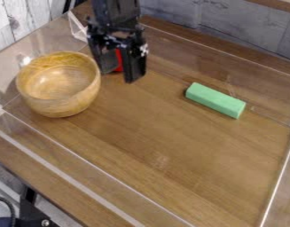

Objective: Remove the green stick from the brown bowl and put it on the table

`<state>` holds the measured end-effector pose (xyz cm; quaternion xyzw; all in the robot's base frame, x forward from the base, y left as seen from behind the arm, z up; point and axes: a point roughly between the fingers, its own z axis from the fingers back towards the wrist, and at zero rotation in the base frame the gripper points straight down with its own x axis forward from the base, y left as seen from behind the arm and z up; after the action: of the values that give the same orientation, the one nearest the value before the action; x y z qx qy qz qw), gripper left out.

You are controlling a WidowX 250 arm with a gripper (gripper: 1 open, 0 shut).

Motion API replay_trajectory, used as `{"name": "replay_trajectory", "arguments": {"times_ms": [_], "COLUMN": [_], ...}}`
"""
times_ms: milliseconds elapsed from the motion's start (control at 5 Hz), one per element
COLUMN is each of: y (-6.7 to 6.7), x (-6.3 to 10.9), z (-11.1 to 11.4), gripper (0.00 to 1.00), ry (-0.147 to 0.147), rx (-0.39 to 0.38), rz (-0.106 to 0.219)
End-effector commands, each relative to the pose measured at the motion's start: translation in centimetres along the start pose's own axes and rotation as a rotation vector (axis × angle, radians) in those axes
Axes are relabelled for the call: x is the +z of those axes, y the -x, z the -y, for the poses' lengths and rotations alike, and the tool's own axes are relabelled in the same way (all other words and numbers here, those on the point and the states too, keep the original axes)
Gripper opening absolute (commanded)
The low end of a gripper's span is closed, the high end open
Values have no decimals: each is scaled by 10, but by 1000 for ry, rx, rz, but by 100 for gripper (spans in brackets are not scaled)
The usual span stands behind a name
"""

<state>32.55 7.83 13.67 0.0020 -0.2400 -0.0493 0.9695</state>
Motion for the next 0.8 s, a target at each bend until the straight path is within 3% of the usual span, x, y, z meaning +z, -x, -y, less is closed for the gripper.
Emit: {"name": "replay_trajectory", "arguments": {"times_ms": [0,400,600], "y": [-13,-16,-20], "x": [11,7,0], "z": [-3,-20,-23], "gripper": [100,100,100], "ry": [-48,-58,-56], "rx": [13,-23,-80], "rz": [100,188,234]}}
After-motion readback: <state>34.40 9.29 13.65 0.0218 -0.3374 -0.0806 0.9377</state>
